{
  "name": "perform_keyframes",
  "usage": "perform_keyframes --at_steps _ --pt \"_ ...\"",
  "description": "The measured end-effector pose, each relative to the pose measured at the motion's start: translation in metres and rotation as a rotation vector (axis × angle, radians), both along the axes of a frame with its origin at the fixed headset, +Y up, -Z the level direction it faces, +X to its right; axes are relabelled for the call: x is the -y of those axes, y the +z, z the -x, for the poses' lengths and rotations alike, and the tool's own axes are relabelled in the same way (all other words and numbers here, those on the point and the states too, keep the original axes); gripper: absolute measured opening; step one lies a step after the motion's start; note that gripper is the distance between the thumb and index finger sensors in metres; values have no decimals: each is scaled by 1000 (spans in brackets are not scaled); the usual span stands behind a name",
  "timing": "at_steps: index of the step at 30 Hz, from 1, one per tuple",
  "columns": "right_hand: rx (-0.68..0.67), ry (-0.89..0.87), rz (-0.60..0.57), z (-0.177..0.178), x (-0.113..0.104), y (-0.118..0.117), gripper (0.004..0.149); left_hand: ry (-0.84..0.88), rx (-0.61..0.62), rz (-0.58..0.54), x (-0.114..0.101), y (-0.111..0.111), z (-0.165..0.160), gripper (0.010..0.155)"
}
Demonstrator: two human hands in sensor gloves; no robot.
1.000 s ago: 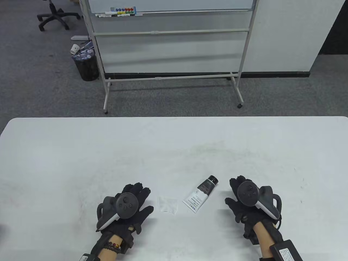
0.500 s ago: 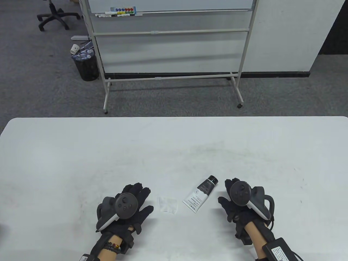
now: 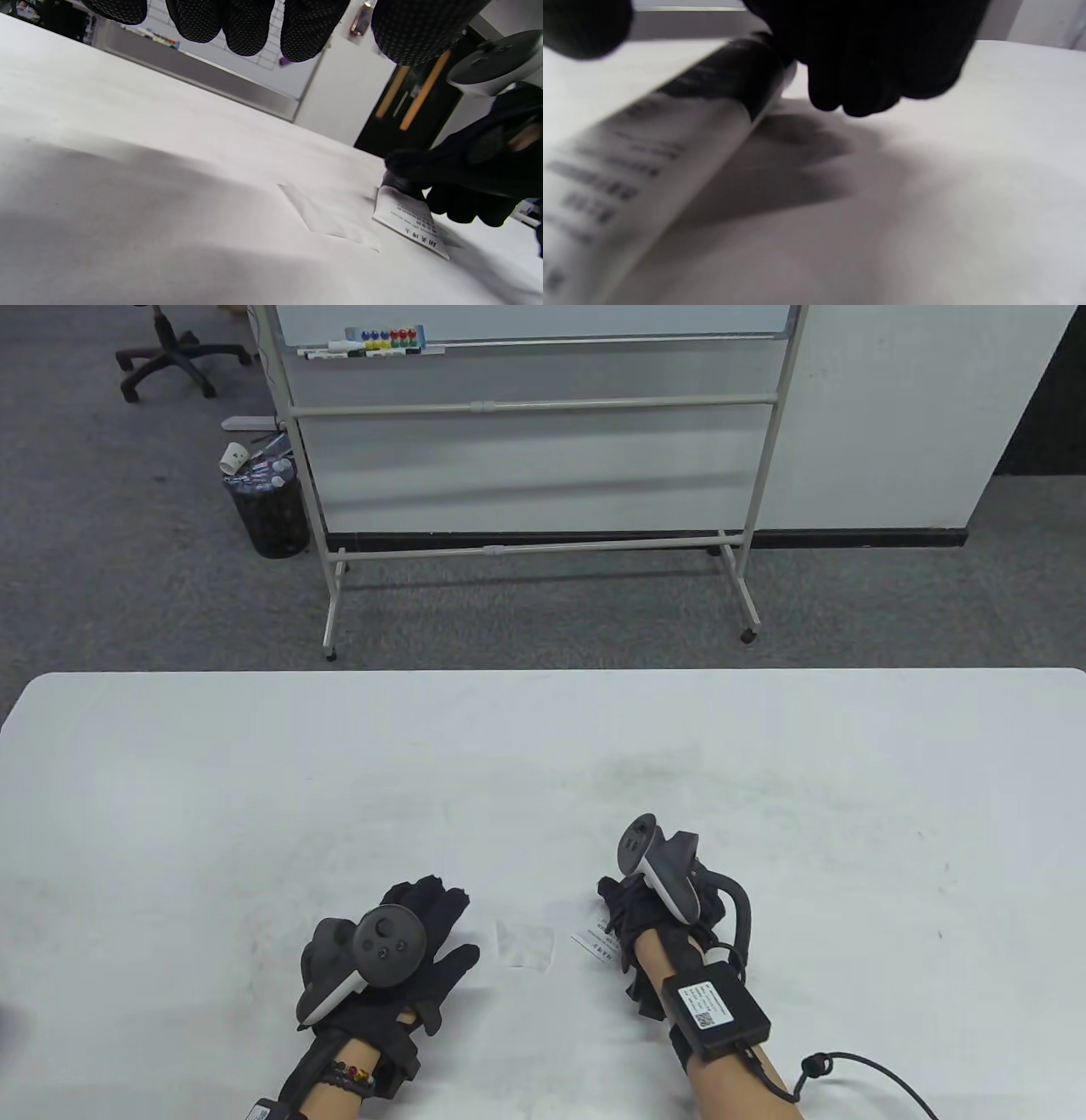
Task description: Squeeze cleansing milk onto cotton pad
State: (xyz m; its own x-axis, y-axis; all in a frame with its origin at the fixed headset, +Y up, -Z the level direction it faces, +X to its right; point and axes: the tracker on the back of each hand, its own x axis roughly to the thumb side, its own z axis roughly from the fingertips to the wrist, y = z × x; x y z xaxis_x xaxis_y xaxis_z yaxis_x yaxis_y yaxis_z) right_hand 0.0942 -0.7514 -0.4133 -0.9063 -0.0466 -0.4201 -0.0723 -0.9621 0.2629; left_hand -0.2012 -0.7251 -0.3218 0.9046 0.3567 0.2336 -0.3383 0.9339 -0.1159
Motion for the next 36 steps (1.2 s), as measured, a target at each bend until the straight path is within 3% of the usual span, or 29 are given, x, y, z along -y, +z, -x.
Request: perform_keyframes --at_steps 5,8,10,17,21,29,33,36 --pt "-8 90 49 12 14 -13 109 9 6 4 0 -1 -1 71" --pt "17 7 24 10 13 -17 101 6 17 5 1 -1 -3 71" --pt "23 -15 26 5 13 -18 102 8 22 8 1 -1 -4 71" --pt "-4 -219 38 -16 10 -14 75 12 53 -6 -1 2 -13 70" --pt "-92 -396 -20 -25 -5 1 71 31 70 -12 -3 4 -19 69" --pt "-464 -597 -256 -38 -48 52 68 134 193 13 -11 15 -44 68" --pt "-571 -641 -323 -40 -57 78 68 170 213 -7 -18 18 -62 69" --pt "-641 -644 -310 -37 -53 93 68 180 239 47 -19 15 -77 69"
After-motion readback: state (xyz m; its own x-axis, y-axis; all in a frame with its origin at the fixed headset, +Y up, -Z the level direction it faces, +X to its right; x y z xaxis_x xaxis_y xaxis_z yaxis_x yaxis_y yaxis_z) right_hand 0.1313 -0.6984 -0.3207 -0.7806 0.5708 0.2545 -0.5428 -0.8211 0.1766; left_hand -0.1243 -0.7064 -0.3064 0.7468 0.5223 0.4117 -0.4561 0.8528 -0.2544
